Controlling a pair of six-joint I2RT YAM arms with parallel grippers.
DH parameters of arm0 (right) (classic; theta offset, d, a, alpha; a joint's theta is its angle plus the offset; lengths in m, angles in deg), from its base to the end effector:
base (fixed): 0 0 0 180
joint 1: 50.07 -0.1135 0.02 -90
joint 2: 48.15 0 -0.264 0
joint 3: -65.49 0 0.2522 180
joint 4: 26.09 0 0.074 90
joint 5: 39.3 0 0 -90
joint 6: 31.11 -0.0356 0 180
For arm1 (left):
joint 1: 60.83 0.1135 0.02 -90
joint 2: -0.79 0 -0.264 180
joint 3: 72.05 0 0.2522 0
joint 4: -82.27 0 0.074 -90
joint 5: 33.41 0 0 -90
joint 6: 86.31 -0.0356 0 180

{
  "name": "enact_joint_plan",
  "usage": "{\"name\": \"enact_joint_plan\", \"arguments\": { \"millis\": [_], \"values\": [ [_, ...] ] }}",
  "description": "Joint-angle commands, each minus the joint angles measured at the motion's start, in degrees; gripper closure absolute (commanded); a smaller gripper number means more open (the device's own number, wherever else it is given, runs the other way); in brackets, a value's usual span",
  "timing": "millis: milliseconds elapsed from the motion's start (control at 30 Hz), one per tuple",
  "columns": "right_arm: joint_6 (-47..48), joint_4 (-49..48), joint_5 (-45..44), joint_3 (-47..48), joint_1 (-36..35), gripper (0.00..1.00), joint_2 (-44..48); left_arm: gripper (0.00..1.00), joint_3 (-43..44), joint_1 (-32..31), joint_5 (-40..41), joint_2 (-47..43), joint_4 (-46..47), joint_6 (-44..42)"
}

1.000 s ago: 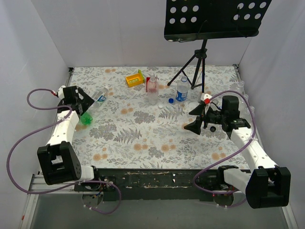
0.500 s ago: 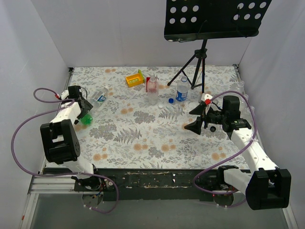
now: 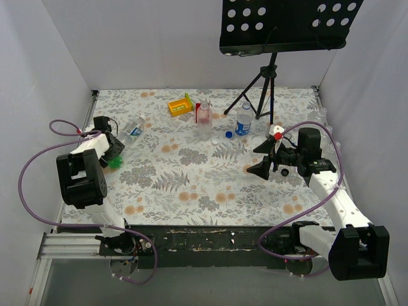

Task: Unscrew the bottle caps
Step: Pick up the plastic bottle at the center of the board.

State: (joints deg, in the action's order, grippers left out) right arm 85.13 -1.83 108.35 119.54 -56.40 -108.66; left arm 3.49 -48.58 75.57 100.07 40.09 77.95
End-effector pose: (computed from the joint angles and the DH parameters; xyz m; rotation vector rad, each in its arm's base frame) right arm 0.2160 0.0542 0.2674 -1.0703 1.6065 0.8173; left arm 0.3272 0.0829 0.1742 -1.8589 1.8397 0.0873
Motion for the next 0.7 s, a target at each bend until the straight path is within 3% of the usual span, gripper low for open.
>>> {"name": "enact_joint_plan", "arguments": {
  "millis": [0,67,267,500,667],
  "values": [
    [1.1,-0.4,1.4,0.1,0.4,0.04,0.6,0.33,1.4,0.8,1.8,-0.4,0.5,1.0],
    [1.2,-0.4,1.4,0.2,0.5,0.03,0.7,0.36,1.4,1.0,1.8,-0.3,0.6,0.9],
    [1.3,-0.3,1.2,0.0,0.6,0.03,0.9,0.58,0.6,1.7,2.5,-2.2,1.3,0.6],
    [1.4,-0.2,1.3,0.1,0.6,0.03,0.7,0.74,-1.5,1.6,3.5,-12.2,2.6,-2.3],
    [1.4,0.0,1.4,0.3,0.6,0.03,0.5,0.83,-2.7,1.7,-1.1,-21.1,3.2,-6.4]
  ]
}}
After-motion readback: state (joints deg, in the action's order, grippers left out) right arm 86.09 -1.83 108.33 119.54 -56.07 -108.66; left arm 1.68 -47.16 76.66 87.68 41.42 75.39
